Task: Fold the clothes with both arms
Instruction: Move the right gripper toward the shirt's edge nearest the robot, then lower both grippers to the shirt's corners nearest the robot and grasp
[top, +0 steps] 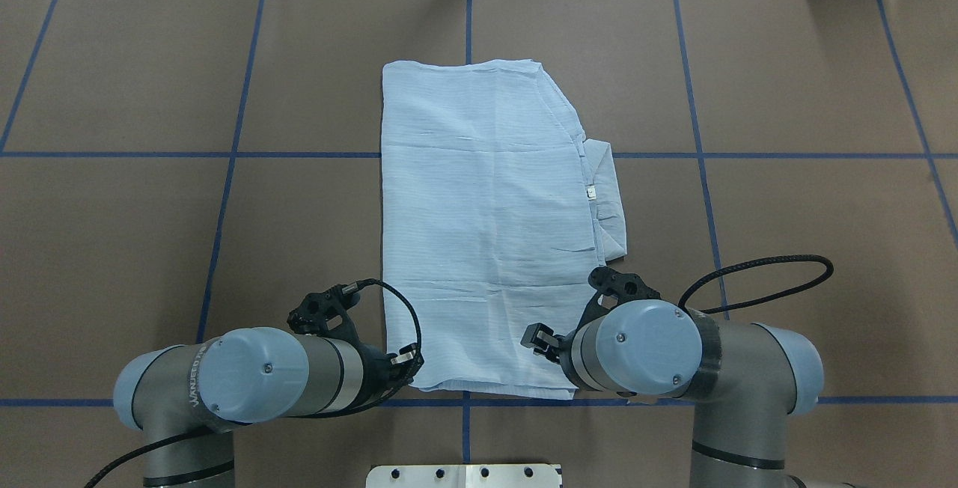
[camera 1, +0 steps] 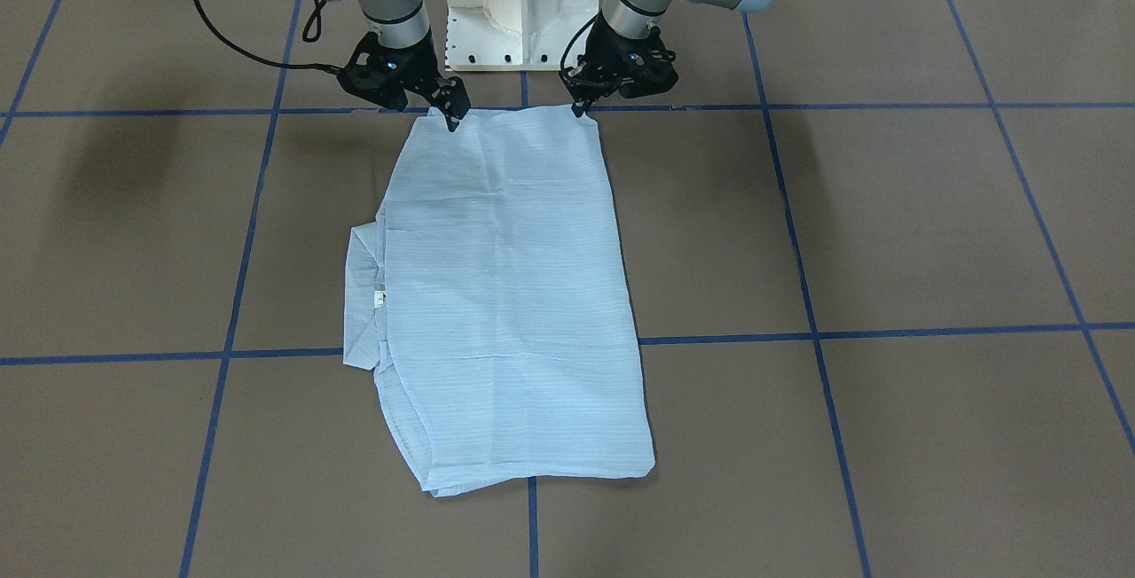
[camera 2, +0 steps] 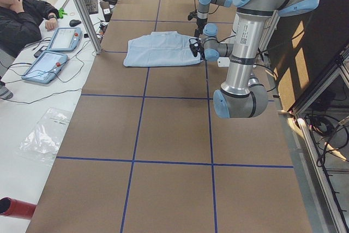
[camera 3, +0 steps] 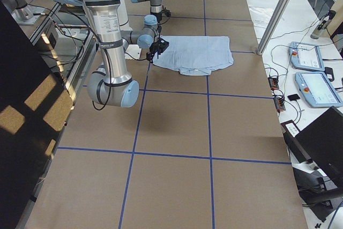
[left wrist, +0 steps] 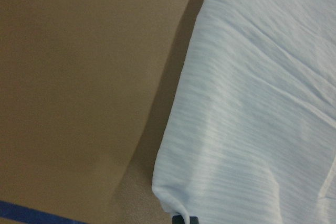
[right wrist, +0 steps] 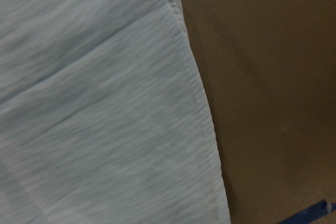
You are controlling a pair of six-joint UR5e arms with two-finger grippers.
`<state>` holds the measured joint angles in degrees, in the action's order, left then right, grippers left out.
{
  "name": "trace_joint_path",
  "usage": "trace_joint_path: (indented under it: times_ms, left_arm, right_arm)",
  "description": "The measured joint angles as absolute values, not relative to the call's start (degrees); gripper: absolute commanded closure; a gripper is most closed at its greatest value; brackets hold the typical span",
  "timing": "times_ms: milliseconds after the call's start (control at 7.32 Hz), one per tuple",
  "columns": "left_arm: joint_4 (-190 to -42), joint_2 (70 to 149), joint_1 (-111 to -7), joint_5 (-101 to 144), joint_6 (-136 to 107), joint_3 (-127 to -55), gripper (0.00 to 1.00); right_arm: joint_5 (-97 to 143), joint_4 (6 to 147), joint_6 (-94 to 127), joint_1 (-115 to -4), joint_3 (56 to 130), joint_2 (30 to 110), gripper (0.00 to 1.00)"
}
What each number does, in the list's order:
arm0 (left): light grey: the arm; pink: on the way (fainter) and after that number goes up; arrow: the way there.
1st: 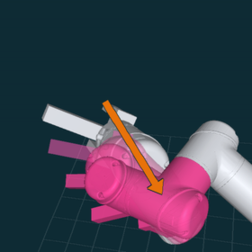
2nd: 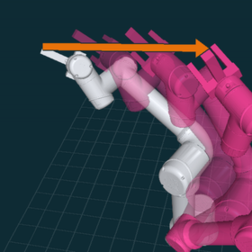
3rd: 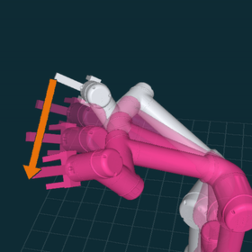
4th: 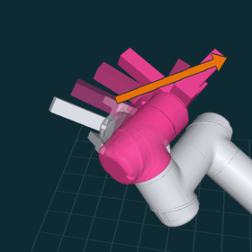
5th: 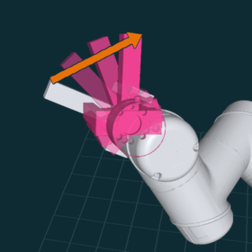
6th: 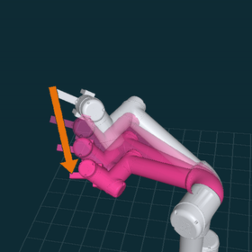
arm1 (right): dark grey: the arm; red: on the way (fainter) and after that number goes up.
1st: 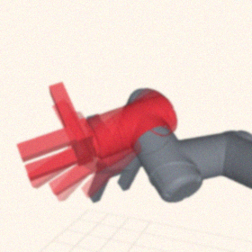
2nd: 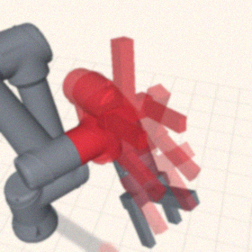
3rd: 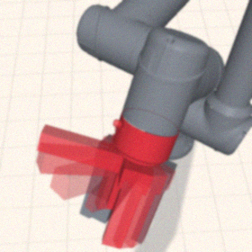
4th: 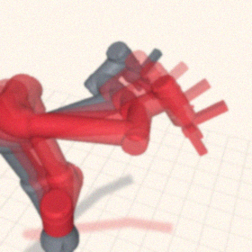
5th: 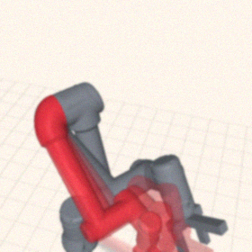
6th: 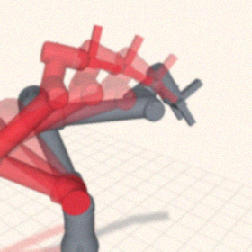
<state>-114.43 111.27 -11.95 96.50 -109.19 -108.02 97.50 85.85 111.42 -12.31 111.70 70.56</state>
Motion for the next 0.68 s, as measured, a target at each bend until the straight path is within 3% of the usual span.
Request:
trace_joint_path:
  times_ms: [683]
  left_arm:
    - [-114.4, 111.2, -12.0, 96.4, -108.9, -107.9, 1.0]
  right_arm:
    - [97.5, 85.9, 113.2, -10.4, 110.4, 70.2, 0.12]
